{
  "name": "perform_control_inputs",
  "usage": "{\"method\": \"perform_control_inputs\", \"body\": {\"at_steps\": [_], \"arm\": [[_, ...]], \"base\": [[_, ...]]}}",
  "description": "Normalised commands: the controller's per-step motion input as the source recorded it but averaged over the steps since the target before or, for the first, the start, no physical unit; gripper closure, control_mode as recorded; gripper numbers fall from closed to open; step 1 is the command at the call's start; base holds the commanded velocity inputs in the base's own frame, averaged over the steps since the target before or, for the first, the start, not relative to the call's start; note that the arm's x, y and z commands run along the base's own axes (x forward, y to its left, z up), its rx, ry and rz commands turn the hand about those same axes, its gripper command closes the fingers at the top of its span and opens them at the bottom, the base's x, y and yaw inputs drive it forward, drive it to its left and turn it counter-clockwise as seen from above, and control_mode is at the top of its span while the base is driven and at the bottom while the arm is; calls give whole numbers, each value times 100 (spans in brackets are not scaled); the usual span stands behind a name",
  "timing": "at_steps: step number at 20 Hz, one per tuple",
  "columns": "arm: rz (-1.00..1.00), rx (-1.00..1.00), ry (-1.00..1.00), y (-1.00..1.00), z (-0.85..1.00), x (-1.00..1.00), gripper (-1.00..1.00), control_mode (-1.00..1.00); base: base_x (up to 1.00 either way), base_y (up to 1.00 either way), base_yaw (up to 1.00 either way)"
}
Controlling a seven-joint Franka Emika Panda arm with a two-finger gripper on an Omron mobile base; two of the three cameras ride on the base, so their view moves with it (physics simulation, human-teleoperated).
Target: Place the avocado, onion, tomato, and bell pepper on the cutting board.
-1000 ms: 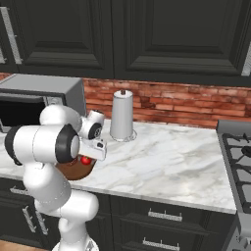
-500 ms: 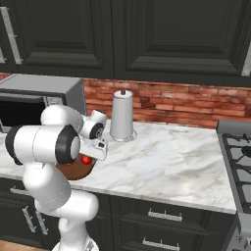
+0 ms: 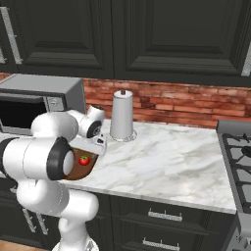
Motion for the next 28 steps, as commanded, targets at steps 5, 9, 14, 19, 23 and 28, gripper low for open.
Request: {"method": "perform_control_inputs", "body": {"at_steps": [5, 9, 14, 19, 23, 28], "arm": [[0, -1, -14, 0, 50, -18, -100, -100], [0, -2, -13, 0, 55, -25, -100, -100], [0, -5, -10, 0, 61, -22, -100, -100], [0, -6, -9, 0, 56, -24, -100, -100], [0, -5, -12, -2, 45, -35, -100, -100], [-2, -5, -14, 0, 37, -42, -100, -100]], "base": [[0, 0, 0], [0, 0, 0], [0, 0, 0], [0, 0, 0], [0, 0, 0], [0, 0, 0]]}}
